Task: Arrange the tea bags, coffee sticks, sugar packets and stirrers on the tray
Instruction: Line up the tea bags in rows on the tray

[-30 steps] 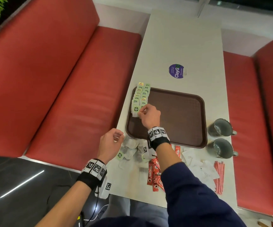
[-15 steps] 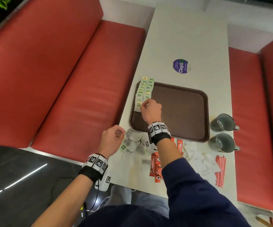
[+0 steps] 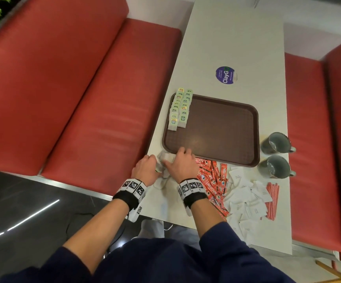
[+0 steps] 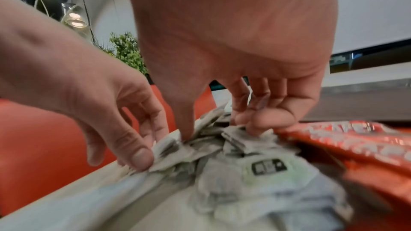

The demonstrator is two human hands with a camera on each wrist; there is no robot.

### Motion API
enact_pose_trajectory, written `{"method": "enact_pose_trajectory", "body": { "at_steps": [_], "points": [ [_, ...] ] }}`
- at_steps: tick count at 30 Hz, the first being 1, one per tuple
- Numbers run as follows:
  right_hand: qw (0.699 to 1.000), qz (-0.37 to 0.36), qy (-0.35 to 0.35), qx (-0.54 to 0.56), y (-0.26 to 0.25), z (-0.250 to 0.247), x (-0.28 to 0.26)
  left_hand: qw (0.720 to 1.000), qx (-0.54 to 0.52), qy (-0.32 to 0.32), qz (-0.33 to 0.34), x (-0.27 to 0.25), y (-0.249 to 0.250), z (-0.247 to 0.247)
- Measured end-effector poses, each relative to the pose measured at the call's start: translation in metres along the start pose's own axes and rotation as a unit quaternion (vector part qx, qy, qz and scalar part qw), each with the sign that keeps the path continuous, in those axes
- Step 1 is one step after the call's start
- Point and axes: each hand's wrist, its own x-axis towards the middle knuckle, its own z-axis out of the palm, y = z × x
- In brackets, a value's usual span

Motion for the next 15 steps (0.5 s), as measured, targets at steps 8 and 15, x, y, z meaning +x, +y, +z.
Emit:
{"method": "enact_pose_trajectory", "body": {
  "at_steps": [8, 15],
  "points": [
    [0.994, 0.007, -0.028, 0.101, 0.016, 0.001, 0.002, 0.991, -0.131, 0.006, 0.007, 0.002, -0.013, 0.01],
    [0.969, -0.033, -0.036, 0.243, 0.04, -0.026, -0.004, 0.971, -0.233, 0.021, 0.049, -0.003, -0.023, 0.006]
  ]
}}
